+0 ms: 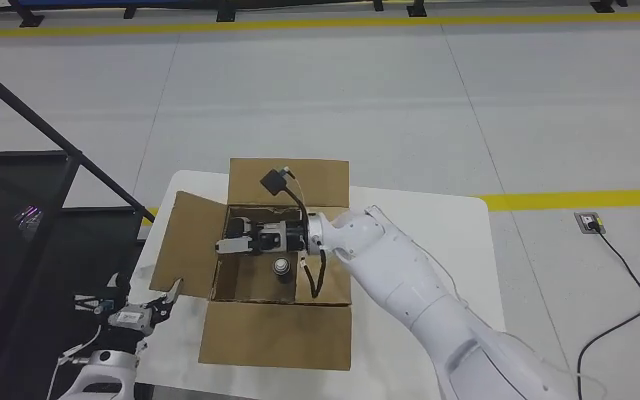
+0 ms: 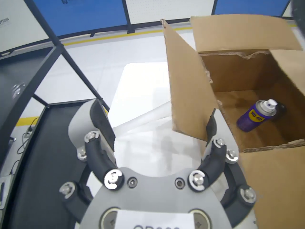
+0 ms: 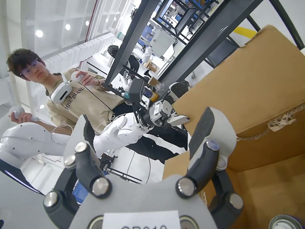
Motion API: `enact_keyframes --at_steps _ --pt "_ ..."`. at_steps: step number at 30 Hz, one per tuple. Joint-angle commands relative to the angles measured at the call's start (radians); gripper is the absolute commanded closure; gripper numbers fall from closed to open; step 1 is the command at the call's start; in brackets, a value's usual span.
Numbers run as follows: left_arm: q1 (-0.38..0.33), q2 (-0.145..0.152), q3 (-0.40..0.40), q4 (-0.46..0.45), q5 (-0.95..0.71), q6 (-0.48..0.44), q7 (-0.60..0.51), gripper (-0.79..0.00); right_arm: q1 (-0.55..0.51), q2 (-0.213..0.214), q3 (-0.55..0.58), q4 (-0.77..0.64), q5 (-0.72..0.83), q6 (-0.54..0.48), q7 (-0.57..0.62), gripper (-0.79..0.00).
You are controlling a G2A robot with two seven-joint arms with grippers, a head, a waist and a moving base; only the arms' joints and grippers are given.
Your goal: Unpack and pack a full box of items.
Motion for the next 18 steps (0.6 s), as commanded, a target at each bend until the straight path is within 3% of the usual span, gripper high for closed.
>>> enact_keyframes --at_steps 1,8,12,18 --pt "-0.007 0.000 0.001 0.010 0.026 0.015 -0.042 -0.785 -0.018 0.025 0.003 -0.044 -0.034 -0.022 -0.022 -0.785" --pt "-0.042 -0.001 0.034 0.027 0.081 0.032 -0.196 -0.785 -0.103 0.128 0.058 -0.230 -0.173 -0.080 -0.080 -0.785" --pt "-0.061 -0.003 0.049 0.033 0.088 0.040 -0.217 -0.785 -0.177 0.184 0.130 -0.351 -0.232 -0.052 -0.071 -0.785" --pt "-0.039 -0.006 0.009 -0.006 0.043 0.045 -0.174 -0.785 -0.177 0.184 0.130 -0.351 -0.232 -0.052 -0.071 -0.785"
